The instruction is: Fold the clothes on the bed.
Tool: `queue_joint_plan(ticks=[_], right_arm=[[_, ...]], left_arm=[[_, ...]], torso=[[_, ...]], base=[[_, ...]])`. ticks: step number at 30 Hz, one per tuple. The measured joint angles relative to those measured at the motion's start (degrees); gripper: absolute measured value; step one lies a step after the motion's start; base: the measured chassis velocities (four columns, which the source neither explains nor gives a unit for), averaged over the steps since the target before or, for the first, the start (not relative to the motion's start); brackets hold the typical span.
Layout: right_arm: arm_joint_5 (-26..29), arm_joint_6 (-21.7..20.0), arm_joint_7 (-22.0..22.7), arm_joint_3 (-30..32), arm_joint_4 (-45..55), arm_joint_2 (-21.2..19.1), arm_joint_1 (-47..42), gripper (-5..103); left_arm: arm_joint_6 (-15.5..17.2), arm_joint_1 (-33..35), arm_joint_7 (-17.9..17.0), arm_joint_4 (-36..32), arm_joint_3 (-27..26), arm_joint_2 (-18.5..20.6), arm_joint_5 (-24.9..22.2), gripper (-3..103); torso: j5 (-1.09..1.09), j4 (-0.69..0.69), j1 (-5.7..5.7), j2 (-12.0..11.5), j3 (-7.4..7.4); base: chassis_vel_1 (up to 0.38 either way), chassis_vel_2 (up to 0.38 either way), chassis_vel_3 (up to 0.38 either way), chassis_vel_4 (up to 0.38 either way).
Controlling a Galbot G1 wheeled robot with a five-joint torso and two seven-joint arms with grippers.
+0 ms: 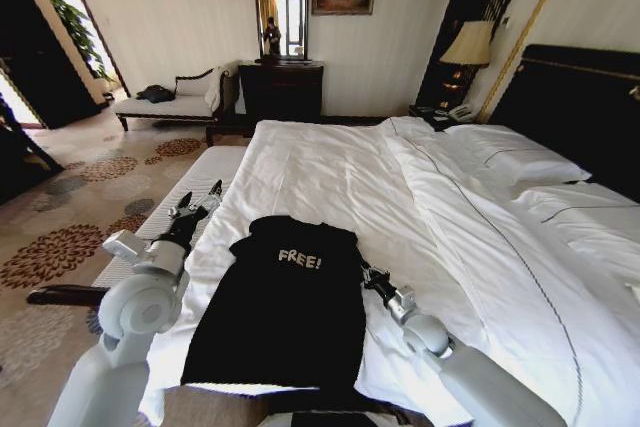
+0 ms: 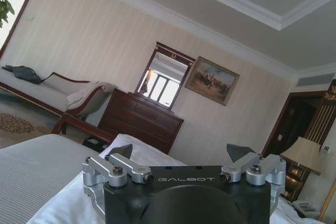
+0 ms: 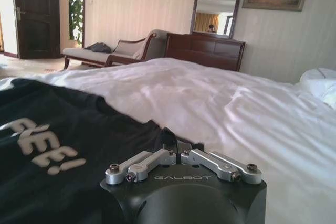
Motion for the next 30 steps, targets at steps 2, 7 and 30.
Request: queue_joint_plan(ticks=[2, 7, 30], right_arm=[[1.0, -0.5, 0.5, 0.1, 0.4, -0.4, 0.7, 0], [5.7, -3.1, 3.5, 0.2, 1.7, -1.6, 2.9, 0], [19.7, -8.9, 14.3, -1.5, -3.2, -3.2, 8.8, 0]], left_arm=[[0.0, -0.1, 0.0, 0.0, 0.0, 0.0, -0.1, 100], [0.0, -0.3, -0.1, 0.5, 0.0, 0.0, -0.2, 100], [0.1, -0.1, -0.3, 1.1, -0.5, -0.3, 0.1, 100]], torso=[[0.0, 0.0, 0.0, 0.0, 0.0], [0.0, -0.01, 0.0, 0.0, 0.0], [0.01, -0.01, 0.0, 0.0, 0.0]], base=[[0.0, 0.0, 0.0, 0.0], [0.0, 0.0, 0.0, 0.0], [0.0, 0.0, 0.0, 0.0]])
